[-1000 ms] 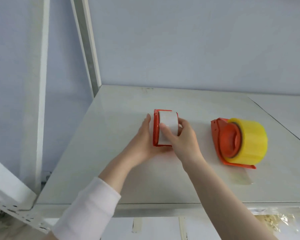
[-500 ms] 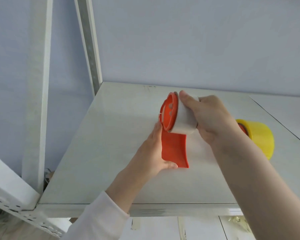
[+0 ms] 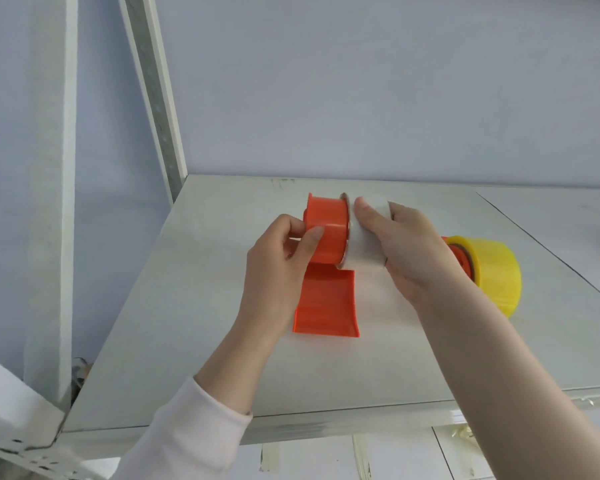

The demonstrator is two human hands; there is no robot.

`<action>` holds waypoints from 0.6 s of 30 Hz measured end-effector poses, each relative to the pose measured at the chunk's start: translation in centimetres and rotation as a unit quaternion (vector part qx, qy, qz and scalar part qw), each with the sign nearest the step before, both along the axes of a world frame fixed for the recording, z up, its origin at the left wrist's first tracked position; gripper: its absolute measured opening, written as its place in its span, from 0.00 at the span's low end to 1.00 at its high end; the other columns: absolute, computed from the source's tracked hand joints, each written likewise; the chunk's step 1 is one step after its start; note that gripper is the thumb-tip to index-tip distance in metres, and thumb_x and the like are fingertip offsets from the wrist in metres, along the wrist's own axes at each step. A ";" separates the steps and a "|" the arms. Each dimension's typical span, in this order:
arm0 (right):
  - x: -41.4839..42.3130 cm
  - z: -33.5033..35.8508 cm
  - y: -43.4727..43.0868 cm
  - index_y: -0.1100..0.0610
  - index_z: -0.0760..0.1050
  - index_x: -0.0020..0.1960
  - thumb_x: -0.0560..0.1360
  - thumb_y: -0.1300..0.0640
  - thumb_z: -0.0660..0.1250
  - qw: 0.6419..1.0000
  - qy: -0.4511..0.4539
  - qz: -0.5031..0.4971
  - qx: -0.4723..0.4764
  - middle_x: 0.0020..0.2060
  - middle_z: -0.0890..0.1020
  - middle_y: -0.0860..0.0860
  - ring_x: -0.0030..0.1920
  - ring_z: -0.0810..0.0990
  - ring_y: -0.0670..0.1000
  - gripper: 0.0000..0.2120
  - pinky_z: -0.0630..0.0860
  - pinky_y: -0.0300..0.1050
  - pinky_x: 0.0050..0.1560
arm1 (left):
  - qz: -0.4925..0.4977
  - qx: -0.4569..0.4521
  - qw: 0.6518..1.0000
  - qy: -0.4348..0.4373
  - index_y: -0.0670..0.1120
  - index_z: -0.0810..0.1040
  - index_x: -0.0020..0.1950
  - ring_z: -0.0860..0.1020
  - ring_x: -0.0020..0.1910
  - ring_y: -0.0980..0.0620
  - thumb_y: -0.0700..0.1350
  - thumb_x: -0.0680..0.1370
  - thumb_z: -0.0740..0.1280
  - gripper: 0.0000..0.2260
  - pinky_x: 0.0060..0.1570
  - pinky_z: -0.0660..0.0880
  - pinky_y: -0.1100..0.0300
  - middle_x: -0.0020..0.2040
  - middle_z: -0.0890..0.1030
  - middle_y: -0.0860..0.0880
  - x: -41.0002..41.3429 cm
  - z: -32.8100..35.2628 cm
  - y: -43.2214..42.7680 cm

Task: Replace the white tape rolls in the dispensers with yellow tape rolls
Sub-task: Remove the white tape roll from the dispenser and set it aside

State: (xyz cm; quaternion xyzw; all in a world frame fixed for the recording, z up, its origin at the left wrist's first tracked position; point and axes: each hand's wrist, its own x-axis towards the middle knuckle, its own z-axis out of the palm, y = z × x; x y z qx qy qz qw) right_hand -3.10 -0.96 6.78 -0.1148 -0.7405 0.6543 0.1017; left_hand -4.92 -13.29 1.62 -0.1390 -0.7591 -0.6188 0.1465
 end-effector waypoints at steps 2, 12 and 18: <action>0.6 -0.5 1.0 0.65 0.76 0.53 0.75 0.51 0.64 0.999 0.016 -0.038 -0.004 0.45 0.83 0.59 0.46 0.81 0.58 0.16 0.77 0.56 0.53 | 0.004 -0.021 1.000 0.012 0.53 0.70 0.36 0.74 0.31 0.60 0.47 0.76 0.65 0.10 0.36 0.70 0.69 0.33 0.77 0.57 0.1 -0.1 0.1; 4.6 -3.2 1.7 0.59 0.77 0.56 0.75 0.51 0.63 0.992 0.041 -0.063 -0.099 0.51 0.83 0.61 0.54 0.81 0.62 0.14 0.74 0.63 0.60 | 0.014 -0.028 0.999 0.007 0.50 0.67 0.35 0.74 0.29 0.65 0.41 0.77 0.64 0.12 0.32 0.67 0.75 0.31 0.74 0.55 2.6 -1.4 0.6; 6.5 -4.7 2.1 0.59 0.78 0.51 0.75 0.55 0.63 0.983 0.046 -0.049 -0.172 0.47 0.83 0.58 0.48 0.80 0.55 0.10 0.74 0.55 0.59 | -0.011 -0.094 0.995 -0.023 0.46 0.73 0.44 0.76 0.45 0.49 0.48 0.77 0.62 0.06 0.39 0.66 0.65 0.45 0.80 0.48 4.3 -4.1 0.2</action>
